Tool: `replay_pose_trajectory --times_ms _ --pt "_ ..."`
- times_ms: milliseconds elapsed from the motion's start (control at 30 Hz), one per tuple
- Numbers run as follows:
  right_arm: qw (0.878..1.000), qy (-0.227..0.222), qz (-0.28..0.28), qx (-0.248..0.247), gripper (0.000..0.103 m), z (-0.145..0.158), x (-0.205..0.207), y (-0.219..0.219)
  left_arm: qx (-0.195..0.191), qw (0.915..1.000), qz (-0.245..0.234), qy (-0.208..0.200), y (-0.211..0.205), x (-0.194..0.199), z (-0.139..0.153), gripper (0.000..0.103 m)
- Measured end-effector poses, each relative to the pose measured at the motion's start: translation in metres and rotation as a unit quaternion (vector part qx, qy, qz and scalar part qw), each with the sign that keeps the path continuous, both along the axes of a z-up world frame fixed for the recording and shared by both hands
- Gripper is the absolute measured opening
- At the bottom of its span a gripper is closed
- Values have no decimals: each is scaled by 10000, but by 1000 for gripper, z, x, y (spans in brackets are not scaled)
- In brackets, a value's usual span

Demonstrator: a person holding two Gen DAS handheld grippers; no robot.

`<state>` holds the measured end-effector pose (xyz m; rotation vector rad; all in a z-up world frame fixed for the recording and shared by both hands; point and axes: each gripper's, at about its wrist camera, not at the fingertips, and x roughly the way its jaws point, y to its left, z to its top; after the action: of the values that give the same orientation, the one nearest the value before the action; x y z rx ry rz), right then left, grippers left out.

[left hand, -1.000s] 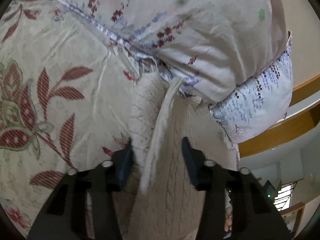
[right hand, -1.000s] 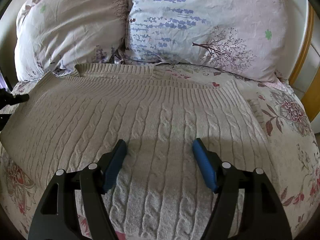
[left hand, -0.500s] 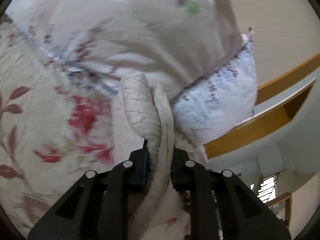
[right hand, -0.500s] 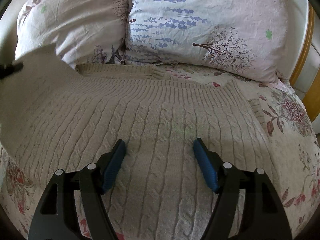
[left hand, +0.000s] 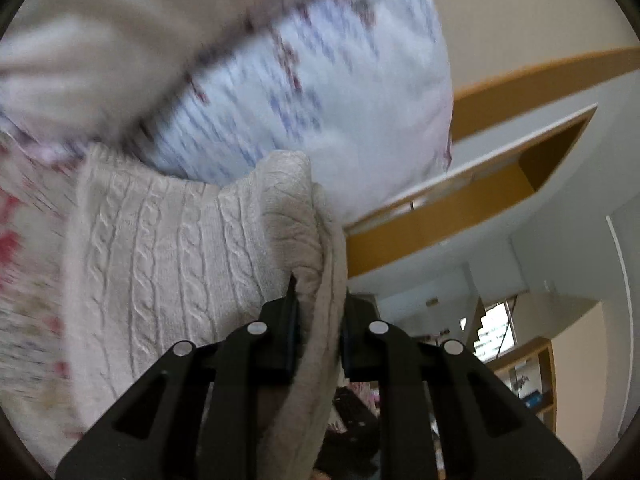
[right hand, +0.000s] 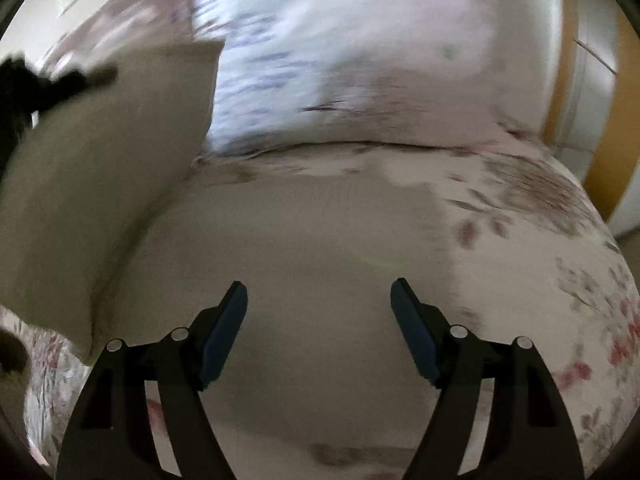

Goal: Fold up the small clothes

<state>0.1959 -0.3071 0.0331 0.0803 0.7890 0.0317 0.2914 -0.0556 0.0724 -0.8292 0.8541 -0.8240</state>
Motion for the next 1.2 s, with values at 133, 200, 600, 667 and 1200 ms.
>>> replay_pose_trajectory --times_ms 133,200,600,667,1200 --pt "9978 39 -533 391 75 -1 -4 -45 340 9965 -574 507 -56 7 -40 25" --pt "9961 28 -652 596 75 2 -7 -58 185 9914 -1054 759 -72 5 -55 28" --pt "9578 423 241 2834 75 17 16 -69 1483 9864 494 -502 32 -32 -6 75" --pt "9447 739 328 3179 70 7 30 -65 1717 9821 706 -305 41 -29 -22 75" --pt "9325 1355 325 3333 19 -26 77 -40 1623 9861 175 304 34 -25 -75 77"
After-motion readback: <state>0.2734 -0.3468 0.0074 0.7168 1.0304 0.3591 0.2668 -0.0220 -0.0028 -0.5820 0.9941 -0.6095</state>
